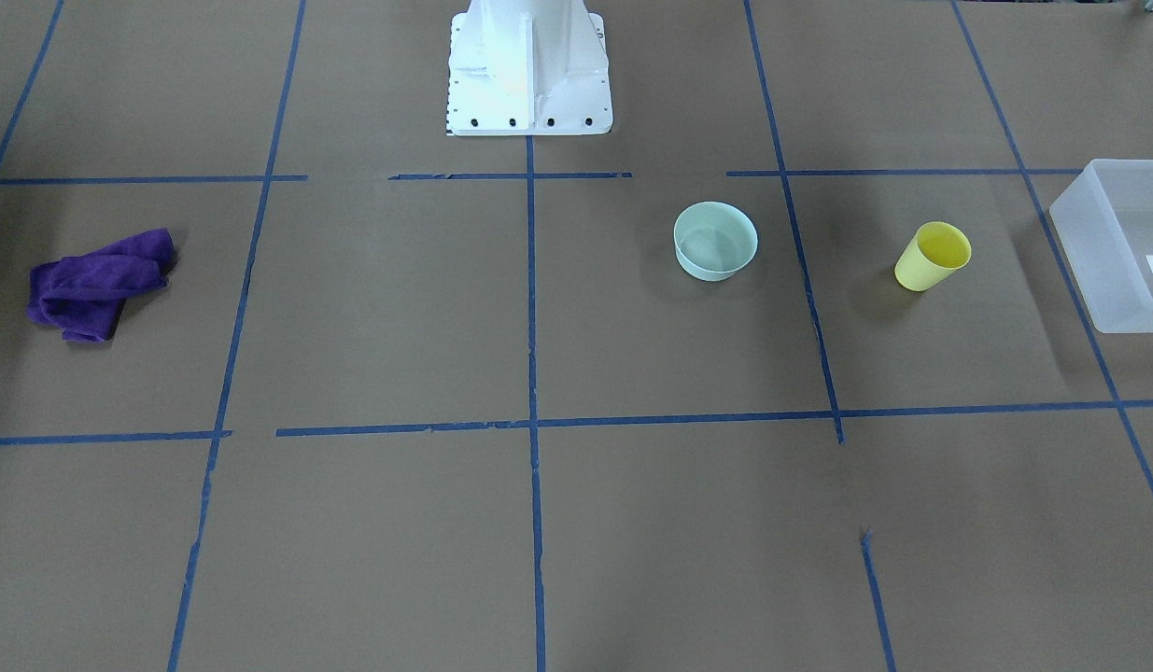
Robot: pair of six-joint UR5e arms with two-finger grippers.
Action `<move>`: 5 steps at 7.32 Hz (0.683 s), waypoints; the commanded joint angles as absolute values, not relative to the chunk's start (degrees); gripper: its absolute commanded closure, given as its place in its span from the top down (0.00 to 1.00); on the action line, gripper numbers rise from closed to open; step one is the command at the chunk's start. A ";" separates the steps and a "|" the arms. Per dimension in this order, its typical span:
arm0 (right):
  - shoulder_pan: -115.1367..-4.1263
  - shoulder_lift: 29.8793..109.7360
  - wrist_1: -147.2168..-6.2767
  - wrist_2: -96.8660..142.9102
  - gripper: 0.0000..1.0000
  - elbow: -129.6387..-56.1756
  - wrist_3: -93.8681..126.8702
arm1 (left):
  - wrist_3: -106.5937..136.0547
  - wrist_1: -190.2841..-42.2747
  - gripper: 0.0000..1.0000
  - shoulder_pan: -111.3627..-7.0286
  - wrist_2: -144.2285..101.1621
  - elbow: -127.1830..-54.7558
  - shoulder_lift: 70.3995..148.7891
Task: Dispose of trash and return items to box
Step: 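Move the left gripper toward the yellow cup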
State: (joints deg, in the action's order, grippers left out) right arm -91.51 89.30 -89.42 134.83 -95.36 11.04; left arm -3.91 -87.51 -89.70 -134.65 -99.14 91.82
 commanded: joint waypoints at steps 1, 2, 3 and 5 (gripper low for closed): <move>-91.23 89.38 -89.38 135.00 1.00 -95.89 11.07 | 4.88 -92.94 1.00 -86.51 -136.32 -103.43 88.18; -91.14 89.38 -89.38 135.00 1.00 -95.89 11.07 | 12.32 -100.73 1.00 -83.53 -136.23 -104.58 85.37; -90.88 89.38 -89.30 135.00 1.00 -95.89 11.25 | 19.61 -110.82 1.00 -80.36 -135.88 -104.59 81.25; -90.53 89.21 -89.12 135.00 1.00 -95.89 11.25 | 33.34 -124.22 1.00 -72.72 -135.79 -104.59 76.84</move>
State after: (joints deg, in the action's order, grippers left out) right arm -90.69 89.31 -89.27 135.00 -95.88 11.23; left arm 24.63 -115.41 -77.52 -135.90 -104.54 79.88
